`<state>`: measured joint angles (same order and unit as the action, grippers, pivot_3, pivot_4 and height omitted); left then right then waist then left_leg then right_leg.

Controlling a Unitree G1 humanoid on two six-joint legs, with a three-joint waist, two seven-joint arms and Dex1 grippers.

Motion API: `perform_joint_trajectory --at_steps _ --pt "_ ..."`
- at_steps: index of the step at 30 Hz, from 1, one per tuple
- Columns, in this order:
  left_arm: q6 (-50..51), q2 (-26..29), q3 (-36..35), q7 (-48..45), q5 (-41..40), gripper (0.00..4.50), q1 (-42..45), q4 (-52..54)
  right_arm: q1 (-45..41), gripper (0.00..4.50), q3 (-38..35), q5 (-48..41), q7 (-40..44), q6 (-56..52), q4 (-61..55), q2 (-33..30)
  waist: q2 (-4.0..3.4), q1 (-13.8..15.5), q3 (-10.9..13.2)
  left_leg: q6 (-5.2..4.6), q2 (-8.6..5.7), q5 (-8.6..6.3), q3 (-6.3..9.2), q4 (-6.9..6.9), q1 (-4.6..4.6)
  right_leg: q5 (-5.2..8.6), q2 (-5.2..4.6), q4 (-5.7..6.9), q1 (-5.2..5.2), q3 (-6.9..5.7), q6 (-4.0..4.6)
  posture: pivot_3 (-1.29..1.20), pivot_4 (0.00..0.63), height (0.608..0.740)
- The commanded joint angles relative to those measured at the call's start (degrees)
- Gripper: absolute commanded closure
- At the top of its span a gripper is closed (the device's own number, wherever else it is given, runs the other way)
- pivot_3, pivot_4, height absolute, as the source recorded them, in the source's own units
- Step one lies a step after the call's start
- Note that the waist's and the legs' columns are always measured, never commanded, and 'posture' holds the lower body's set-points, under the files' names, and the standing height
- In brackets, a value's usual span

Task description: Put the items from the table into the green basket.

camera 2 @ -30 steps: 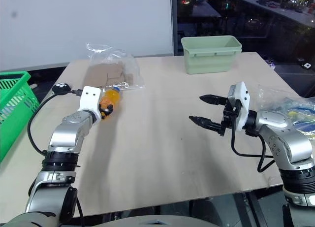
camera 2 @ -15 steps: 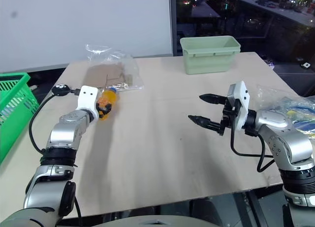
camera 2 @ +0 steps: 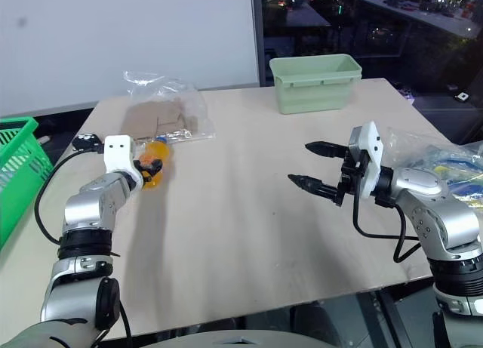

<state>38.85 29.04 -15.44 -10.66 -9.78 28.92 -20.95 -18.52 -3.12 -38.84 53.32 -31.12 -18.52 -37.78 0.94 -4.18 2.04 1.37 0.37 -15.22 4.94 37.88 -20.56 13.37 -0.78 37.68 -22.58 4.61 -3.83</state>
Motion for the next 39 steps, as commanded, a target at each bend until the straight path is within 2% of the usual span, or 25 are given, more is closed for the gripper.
perform_joint_trajectory --at_steps 1,8,13,19,26,39 --pt "5.65 0.92 0.31 1.85 1.49 1.01 -1.29 -2.06 -1.58 0.0 -1.43 -0.04 -0.17 0.86 -0.68 0.01 -0.02 -0.01 -0.02 0.0 0.0 0.0 0.0 -0.02 0.01 0.0 0.0 0.0 0.0 0.0 0.0 -0.04 0.0 0.74" --pt "12.75 0.54 -1.13 2.74 0.05 1.01 -4.78 5.21 -0.69 0.0 -1.94 0.18 -0.76 1.3 -1.23 0.26 -0.1 -1.18 -0.07 0.0 0.0 0.0 -0.1 -0.33 0.16 0.01 -0.02 -0.06 0.0 0.12 0.01 -0.06 0.0 0.74" --pt "14.9 2.72 -0.53 1.48 0.66 1.01 -10.75 16.58 0.42 0.0 -2.75 -0.06 -0.97 1.38 -1.77 0.01 -0.13 -1.99 -0.08 0.0 0.0 -0.01 -0.26 -0.59 0.29 0.02 -0.02 -0.14 -0.01 0.31 0.0 -0.06 0.0 0.74" --pt "18.07 2.76 -3.34 1.87 -0.73 1.01 -10.41 23.07 -0.29 0.0 -2.23 0.19 -0.6 1.62 -0.89 0.2 -0.08 -2.01 -0.03 0.0 0.0 -0.01 -0.27 -0.59 0.27 0.06 -0.01 -0.2 -0.01 0.33 -0.05 -0.04 0.0 0.74" --pt "19.47 3.5 -2.78 2.05 0.87 1.01 -12.14 20.02 -0.63 0.0 -1.98 0.48 -0.45 2.09 -0.33 0.55 -0.09 -1.65 -0.03 0.0 0.0 -0.01 -0.27 -0.6 0.29 0.07 0.01 -0.22 -0.01 0.33 -0.06 -0.04 0.0 0.74" --pt "7.06 3.43 -2.37 2.3 1.4 1.01 -6.42 2.81 0.39 0.0 -2.36 0.99 -1.12 2.92 -0.91 1.16 -0.31 -1.38 -0.06 0.01 0.0 0.0 -0.07 -0.65 0.89 0.2 0.16 -0.12 0.47 0.33 0.18 -0.06 0.0 0.74"
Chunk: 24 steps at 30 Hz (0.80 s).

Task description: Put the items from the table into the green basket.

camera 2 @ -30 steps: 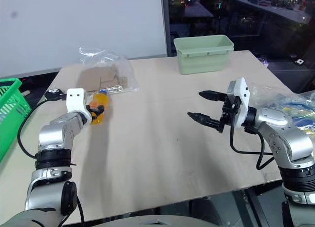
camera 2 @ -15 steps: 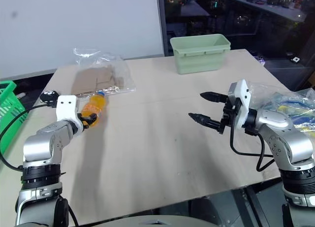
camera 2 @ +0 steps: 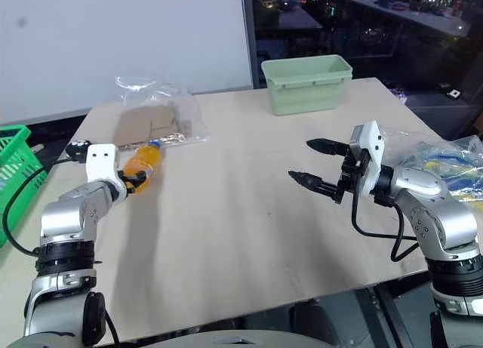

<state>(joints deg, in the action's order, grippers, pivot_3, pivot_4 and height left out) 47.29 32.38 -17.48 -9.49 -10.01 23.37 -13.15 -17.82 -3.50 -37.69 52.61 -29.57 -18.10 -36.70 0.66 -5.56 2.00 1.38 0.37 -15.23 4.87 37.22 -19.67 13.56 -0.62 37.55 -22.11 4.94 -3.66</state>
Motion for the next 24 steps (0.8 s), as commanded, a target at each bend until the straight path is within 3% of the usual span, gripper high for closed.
perform_joint_trajectory --at_steps 1,3,4,24 --pt "-2.21 0.01 -0.38 0.85 1.42 0.74 -1.04 -5.1 -0.15 0.0 -2.05 -0.18 -0.46 1.38 -1.48 0.05 -0.05 -0.01 -0.03 0.0 0.0 0.0 0.01 0.0 0.01 0.0 0.0 0.0 0.0 0.0 0.0 -0.06 0.0 0.74" --pt "-3.44 -0.05 -0.45 0.62 1.21 0.12 -1.36 -5.07 0.16 0.0 -2.23 -0.34 -0.67 1.31 -1.85 -0.02 -0.05 -0.17 0.01 0.0 0.0 0.0 0.03 0.0 0.0 0.0 0.02 0.0 0.0 0.0 0.0 -0.06 0.0 0.74" --pt "-3.74 -0.07 -0.63 0.87 1.25 0.05 -1.35 -5.23 0.28 0.0 -2.29 -0.43 -0.75 1.27 -2.0 -0.06 0.05 -0.22 0.08 0.0 0.0 0.0 0.04 0.0 -0.03 0.0 0.03 -0.01 -0.02 0.01 0.0 -0.06 0.0 0.74" --pt "-17.21 -0.1 -1.79 2.63 1.14 0.05 4.98 -12.59 -0.99 0.0 -1.69 -0.24 -0.94 1.02 -1.43 0.22 0.3 1.0 0.24 0.01 -0.04 -0.01 0.26 -0.14 -0.54 -0.11 -0.09 -0.71 -0.13 -0.25 -0.19 -0.06 0.0 0.74"
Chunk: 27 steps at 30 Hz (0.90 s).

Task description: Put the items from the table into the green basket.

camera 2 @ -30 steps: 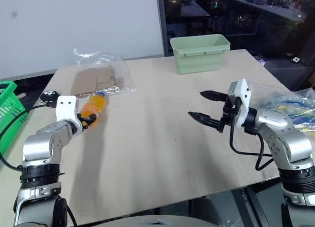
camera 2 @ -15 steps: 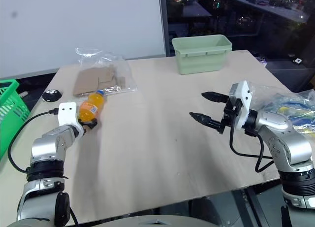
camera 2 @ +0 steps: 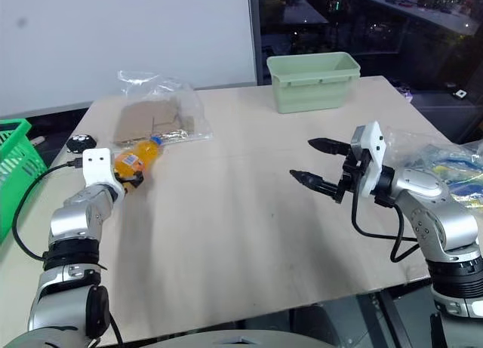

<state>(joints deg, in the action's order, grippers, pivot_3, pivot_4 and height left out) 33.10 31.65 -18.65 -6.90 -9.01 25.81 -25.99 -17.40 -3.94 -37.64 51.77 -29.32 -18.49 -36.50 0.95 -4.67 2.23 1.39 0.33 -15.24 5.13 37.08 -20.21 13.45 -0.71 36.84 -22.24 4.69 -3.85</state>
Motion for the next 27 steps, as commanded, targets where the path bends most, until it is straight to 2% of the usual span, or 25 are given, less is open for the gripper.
perform_joint_trajectory --at_steps 1,6,13,16,18,27 --pt "-3.29 0.63 -0.59 0.07 0.18 0.05 2.82 -0.09 -1.37 0.0 -1.27 -0.26 -0.03 0.82 -0.99 -0.01 0.02 0.13 0.01 0.0 0.0 0.0 0.02 0.0 -0.05 0.0 0.0 -0.01 -0.03 -0.02 0.0 -0.06 0.0 0.74" --pt "-4.3 0.39 -0.29 0.02 0.3 0.05 3.5 -1.14 -1.07 0.0 -1.48 -0.1 0.31 1.01 -0.8 -0.19 0.04 0.58 0.0 0.0 0.0 0.01 0.03 0.05 -0.49 -0.15 -0.01 0.01 -0.49 -0.02 0.2 -0.06 0.0 0.74" --pt "-7.11 -0.32 -0.65 -0.3 -0.19 0.05 3.35 -1.12 -0.96 0.0 -1.57 -0.13 0.43 0.73 -1.08 -0.23 0.04 0.79 0.01 0.0 -0.03 0.0 0.05 0.05 -0.53 -0.17 -0.05 0.0 -0.49 -0.05 0.24 -0.06 0.0 0.74" --pt "-8.4 -0.39 -0.55 -0.37 -0.03 0.77 3.1 -0.78 -1.19 0.0 -1.45 -0.18 0.43 0.58 -1.06 -0.2 0.04 0.8 0.01 0.0 -0.03 0.0 0.05 0.06 -0.52 -0.17 -0.05 0.0 -0.49 -0.06 0.24 -0.06 0.0 0.74" --pt "-8.67 -0.43 -0.53 -0.28 0.09 1.55 2.98 -0.72 -1.38 0.0 -1.32 -0.21 0.43 0.48 -1.04 -0.16 0.05 0.81 0.01 0.0 -0.03 0.0 0.05 0.08 -0.52 -0.17 -0.05 0.01 -0.49 -0.06 0.24 -0.06 0.0 0.74" --pt "-11.0 -0.84 -0.69 -0.54 -0.19 1.55 1.74 -0.15 -1.64 0.0 -0.94 -0.28 0.62 0.25 -0.98 -0.02 0.05 0.96 0.0 0.0 -0.05 0.0 0.05 0.08 -0.52 -0.18 -0.07 0.01 -0.48 -0.06 0.24 -0.05 0.0 0.74"
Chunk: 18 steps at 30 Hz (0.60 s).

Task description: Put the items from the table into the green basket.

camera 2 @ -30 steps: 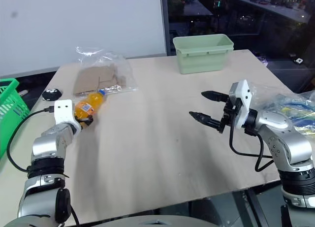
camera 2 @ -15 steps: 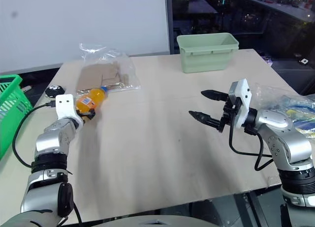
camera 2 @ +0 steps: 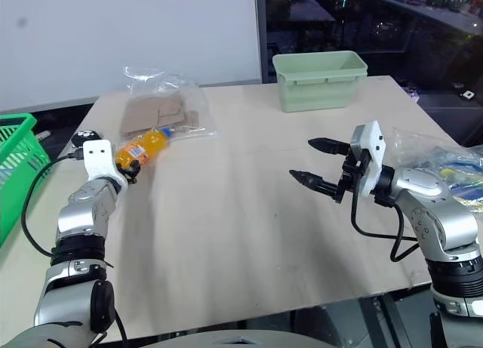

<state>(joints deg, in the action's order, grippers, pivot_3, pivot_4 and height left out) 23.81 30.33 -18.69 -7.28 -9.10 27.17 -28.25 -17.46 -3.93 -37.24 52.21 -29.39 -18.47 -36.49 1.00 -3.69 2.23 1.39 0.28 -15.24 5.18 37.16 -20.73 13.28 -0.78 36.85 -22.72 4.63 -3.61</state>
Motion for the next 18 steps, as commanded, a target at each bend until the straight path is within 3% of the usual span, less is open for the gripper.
perform_joint_trajectory --at_steps 1,12,15,18 --pt "-1.96 0.47 -0.68 -0.17 -0.12 1.55 0.25 2.08 -1.59 0.0 -0.94 -0.67 0.23 0.34 -0.96 -0.03 0.0 -0.01 0.0 0.0 0.0 0.0 0.0 0.0 0.0 0.0 0.0 0.0 0.0 0.0 0.0 -0.05 0.0 0.74" --pt "-8.49 3.21 0.2 0.94 3.04 1.55 0.7 10.32 -1.17 0.0 -1.15 -0.48 0.19 0.46 -1.18 -0.25 0.02 0.05 -0.01 0.0 0.0 0.0 0.01 0.01 -0.01 -0.01 -0.02 0.01 0.0 0.0 0.01 -0.05 0.0 0.74" --pt "-6.54 4.89 1.18 -0.88 3.32 1.55 2.74 7.82 -1.12 0.0 -1.09 -0.53 0.12 0.38 -1.27 -0.19 0.0 0.05 -0.02 0.0 -0.01 0.0 0.0 0.02 0.01 -0.01 -0.01 0.02 0.01 0.0 0.01 -0.05 0.0 0.74" --pt "-5.37 9.36 6.01 -6.16 6.79 1.55 7.98 -2.74 -1.54 0.0 -0.73 -0.29 0.16 0.56 -0.77 0.08 0.01 0.01 -0.02 0.0 -0.02 0.0 -0.01 0.05 0.04 0.0 0.0 0.04 0.03 0.0 0.0 -0.04 0.0 0.74"
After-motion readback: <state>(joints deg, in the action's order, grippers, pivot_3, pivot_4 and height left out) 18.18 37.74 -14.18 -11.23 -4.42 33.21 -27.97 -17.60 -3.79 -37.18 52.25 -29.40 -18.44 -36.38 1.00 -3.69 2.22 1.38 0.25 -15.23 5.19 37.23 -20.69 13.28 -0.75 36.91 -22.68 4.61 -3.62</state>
